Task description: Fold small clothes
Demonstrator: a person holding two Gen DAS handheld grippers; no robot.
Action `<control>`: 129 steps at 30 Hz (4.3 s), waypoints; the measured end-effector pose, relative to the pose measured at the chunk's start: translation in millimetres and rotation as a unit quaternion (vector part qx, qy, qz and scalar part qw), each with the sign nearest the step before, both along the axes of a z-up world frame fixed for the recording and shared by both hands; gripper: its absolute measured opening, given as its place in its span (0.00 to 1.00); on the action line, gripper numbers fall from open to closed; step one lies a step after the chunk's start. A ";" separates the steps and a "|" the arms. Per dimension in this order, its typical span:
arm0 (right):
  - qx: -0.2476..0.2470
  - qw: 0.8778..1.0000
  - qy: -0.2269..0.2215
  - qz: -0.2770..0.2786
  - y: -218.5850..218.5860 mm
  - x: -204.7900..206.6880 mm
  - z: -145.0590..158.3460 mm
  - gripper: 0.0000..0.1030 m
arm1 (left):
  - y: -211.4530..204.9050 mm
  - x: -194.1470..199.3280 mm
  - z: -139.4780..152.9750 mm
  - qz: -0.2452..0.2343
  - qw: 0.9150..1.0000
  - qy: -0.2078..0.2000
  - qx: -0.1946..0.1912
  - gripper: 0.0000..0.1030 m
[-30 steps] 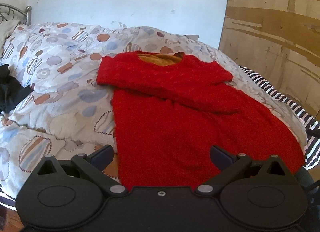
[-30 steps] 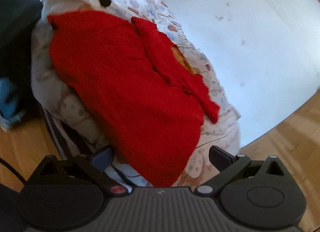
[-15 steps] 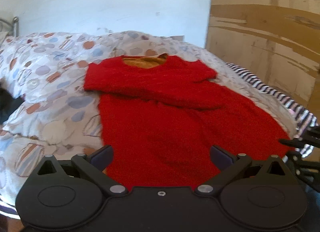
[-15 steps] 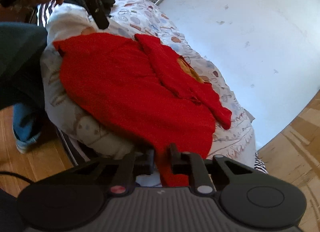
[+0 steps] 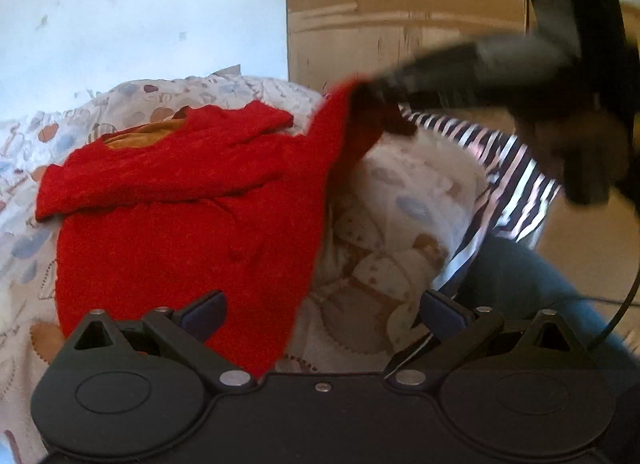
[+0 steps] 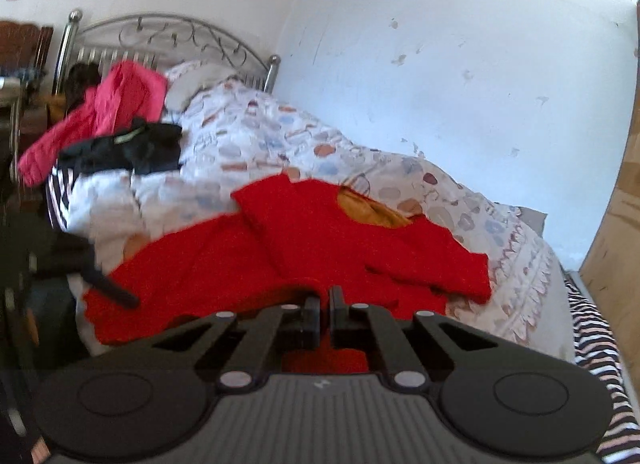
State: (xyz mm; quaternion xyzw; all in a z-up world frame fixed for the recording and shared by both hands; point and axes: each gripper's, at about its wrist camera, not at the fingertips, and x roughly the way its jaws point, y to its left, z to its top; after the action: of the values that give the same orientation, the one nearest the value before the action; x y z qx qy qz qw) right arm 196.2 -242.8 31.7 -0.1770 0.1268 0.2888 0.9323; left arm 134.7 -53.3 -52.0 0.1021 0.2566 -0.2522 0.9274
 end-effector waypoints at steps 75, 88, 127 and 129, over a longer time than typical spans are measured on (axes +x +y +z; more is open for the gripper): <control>-0.104 0.994 -0.003 -0.018 6.5 -55.2 -86.7 0.87 | 73.5 26.5 97.5 0.164 0.963 -0.152 0.153 0.06; -0.130 0.974 -0.088 -0.164 3.6 -48.9 -104.9 0.39 | 77.8 12.1 102.8 0.171 0.962 -0.155 0.147 0.06; 0.036 0.975 -0.181 -0.128 -40.3 -153.8 46.5 0.06 | 102.2 -129.7 151.6 0.206 0.957 -0.203 -0.015 0.05; 0.035 0.974 -0.181 -0.130 -41.0 -132.6 49.6 0.06 | 103.7 -112.4 154.9 0.208 0.956 -0.207 -0.016 0.05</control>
State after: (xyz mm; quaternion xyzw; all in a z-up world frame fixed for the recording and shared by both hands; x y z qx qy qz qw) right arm 63.6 -283.8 81.3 -0.1756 -0.0328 0.1328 0.9749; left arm 22.2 50.4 102.9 0.0818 0.0706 -0.0314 0.9936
